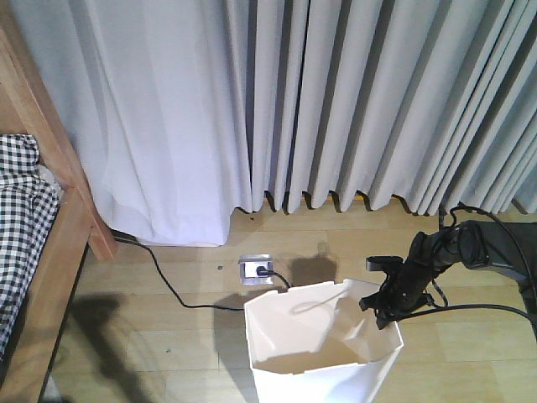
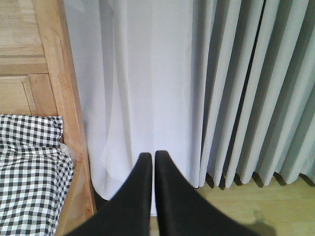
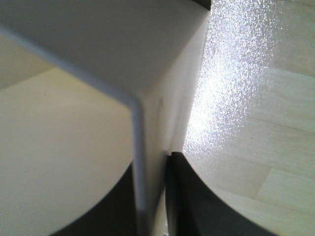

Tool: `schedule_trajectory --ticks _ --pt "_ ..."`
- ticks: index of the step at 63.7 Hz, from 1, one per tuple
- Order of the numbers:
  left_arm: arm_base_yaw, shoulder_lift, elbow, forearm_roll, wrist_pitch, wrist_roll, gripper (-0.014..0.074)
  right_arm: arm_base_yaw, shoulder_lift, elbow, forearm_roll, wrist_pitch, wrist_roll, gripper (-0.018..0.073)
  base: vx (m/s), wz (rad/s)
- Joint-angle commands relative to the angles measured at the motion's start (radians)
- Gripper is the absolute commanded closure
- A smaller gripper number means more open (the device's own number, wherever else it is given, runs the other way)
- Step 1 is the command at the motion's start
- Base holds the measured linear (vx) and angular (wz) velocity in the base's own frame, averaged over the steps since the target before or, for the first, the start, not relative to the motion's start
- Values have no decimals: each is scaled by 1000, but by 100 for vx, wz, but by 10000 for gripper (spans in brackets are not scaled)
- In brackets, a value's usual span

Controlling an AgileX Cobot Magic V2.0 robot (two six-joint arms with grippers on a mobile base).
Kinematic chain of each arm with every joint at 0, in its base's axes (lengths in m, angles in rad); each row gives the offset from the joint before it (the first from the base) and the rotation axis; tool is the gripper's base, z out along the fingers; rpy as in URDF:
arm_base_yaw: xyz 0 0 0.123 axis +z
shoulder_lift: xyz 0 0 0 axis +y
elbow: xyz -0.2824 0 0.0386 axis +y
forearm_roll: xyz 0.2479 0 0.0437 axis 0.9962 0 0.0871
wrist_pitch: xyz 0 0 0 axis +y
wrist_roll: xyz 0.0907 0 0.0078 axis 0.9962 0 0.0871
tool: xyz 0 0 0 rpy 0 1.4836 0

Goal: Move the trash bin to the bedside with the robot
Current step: 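Set the bin down and open the right gripper off its rim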

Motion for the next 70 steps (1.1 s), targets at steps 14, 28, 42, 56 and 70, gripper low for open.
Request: schedule_trajectory --ticks 14,28,42,56,70 --pt "-3 -14 19 -3 -69 -4 602 -3 -78 -25 115 -37 -7 505 0 0" --pt "-3 -14 19 -3 -69 -4 602 -3 -34 -25 114 -76 -36 498 0 0" --pt "-3 -14 19 -3 -69 -4 602 -3 3 -25 107 -89 -36 486 0 0" --pt "-3 -14 19 -3 -69 -4 602 -3 6 -25 106 -107 -36 409 0 0" --pt "-3 -14 19 -3 -69 -4 602 -3 6 -25 88 -109 -36 202 0 0"
